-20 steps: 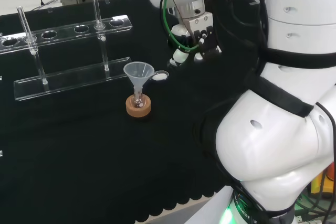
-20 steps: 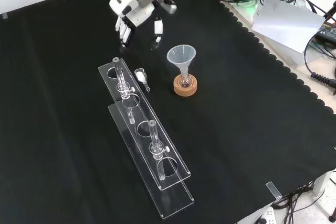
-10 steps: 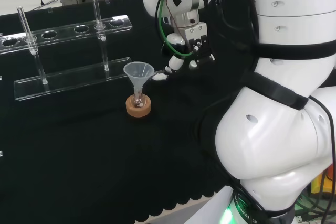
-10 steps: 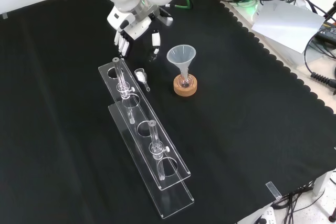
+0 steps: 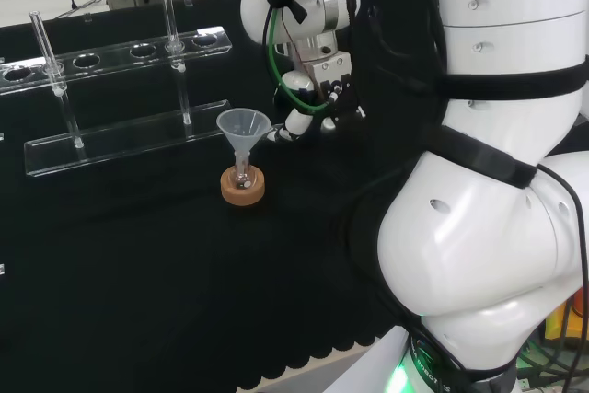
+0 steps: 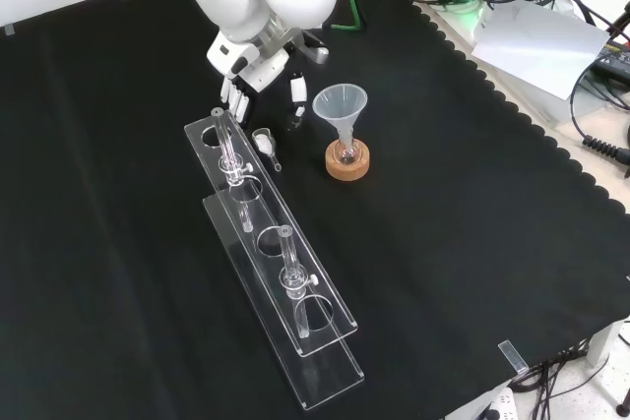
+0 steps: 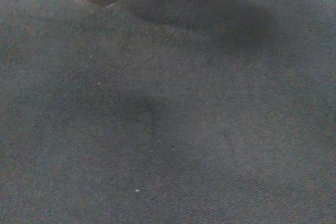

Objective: Pick up the weighing funnel.

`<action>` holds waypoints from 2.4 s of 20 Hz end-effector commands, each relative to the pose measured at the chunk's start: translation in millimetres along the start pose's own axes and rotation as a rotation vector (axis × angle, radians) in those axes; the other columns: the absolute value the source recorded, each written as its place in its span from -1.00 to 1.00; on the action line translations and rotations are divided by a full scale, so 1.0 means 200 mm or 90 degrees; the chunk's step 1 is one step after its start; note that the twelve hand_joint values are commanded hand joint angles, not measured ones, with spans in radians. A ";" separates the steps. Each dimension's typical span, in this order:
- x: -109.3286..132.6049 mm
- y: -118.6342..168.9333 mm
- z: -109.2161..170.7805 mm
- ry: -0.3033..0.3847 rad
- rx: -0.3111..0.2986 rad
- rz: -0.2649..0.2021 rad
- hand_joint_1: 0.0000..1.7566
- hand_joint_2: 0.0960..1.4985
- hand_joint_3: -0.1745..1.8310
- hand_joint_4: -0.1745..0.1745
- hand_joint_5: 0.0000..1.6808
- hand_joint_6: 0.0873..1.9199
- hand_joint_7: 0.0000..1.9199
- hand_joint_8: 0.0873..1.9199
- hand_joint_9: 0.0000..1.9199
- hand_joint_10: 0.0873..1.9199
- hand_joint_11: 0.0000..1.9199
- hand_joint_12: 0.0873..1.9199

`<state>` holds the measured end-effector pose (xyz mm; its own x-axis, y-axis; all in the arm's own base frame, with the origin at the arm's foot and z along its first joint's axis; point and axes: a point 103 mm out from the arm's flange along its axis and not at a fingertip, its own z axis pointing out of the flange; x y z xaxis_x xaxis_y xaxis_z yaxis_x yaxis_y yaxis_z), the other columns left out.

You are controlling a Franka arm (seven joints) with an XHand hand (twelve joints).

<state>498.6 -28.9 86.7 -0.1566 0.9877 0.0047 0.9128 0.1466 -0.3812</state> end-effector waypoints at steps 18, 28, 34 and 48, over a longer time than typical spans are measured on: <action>0.04 0.05 0.06 -0.011 -0.016 0.018 0.02 -0.25 -0.25 -0.13 -0.19 -0.51 -0.30 -0.42 -0.06 -0.65 -0.25 0.19; 0.03 0.07 0.06 -0.009 -0.012 0.009 0.03 -0.25 -0.24 -0.04 -0.12 -0.39 -0.29 -0.42 -0.05 -0.66 -0.24 0.18; 0.07 0.07 0.07 -0.020 -0.008 0.011 0.03 -0.25 -0.23 -0.03 -0.12 -0.35 -0.28 -0.42 -0.03 -0.66 -0.23 0.17; 0.04 0.08 0.09 -0.034 0.006 0.018 0.04 -0.23 -0.22 0.09 0.01 -0.29 -0.27 -0.42 -0.02 -0.66 -0.22 0.17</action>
<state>505.6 -18.5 65.9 -0.1551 0.9873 -0.0353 0.9148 0.1300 -0.3825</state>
